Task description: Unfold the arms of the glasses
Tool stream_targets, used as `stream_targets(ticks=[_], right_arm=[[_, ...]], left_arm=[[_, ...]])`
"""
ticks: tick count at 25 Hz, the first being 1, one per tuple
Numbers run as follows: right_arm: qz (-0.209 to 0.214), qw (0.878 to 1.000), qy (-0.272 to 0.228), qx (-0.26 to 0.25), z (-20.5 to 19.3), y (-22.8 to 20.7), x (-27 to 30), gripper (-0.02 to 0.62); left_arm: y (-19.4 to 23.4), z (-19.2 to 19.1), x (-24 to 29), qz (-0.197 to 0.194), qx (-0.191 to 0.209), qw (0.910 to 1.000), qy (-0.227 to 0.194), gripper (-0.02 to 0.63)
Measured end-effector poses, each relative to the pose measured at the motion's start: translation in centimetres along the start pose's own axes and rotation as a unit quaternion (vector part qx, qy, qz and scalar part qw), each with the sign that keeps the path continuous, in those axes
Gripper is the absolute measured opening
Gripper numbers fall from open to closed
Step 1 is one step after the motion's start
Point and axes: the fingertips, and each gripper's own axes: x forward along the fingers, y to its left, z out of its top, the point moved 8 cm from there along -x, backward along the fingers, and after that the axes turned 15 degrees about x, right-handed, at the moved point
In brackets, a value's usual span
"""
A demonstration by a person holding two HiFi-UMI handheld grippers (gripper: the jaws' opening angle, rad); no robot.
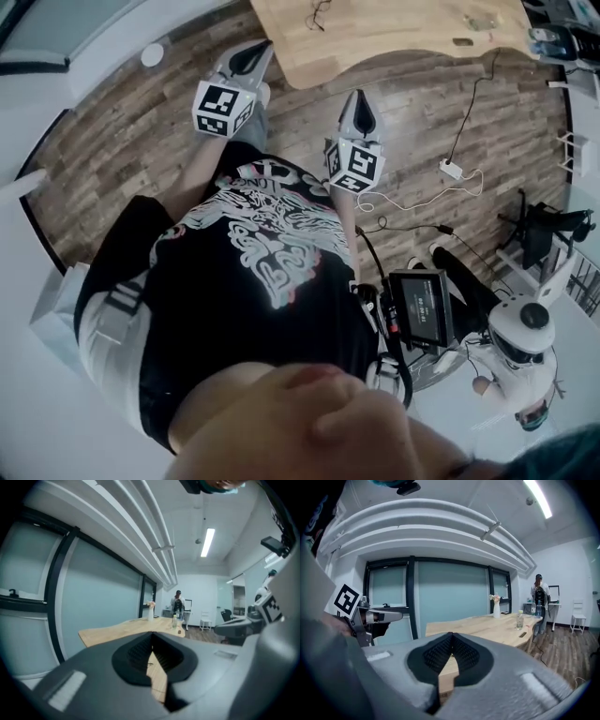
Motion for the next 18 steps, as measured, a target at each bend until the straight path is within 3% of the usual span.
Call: stream_targets(ticks=[7,18], right_arm=[[-0.037,0.999,0.014,-0.004,3.6,-0.4,15.1,-0.002],[-0.066,0.997,0.049,-0.007,3.5,-1.5,25.8,-0.002]], left_arm=[[10.0,-0.1,12.2,-0.062,0.041,0.9972,0.009,-0.011],[16.9,-4.0,23.0,-0.1,0.049,0.9938,0.009,-0.011]])
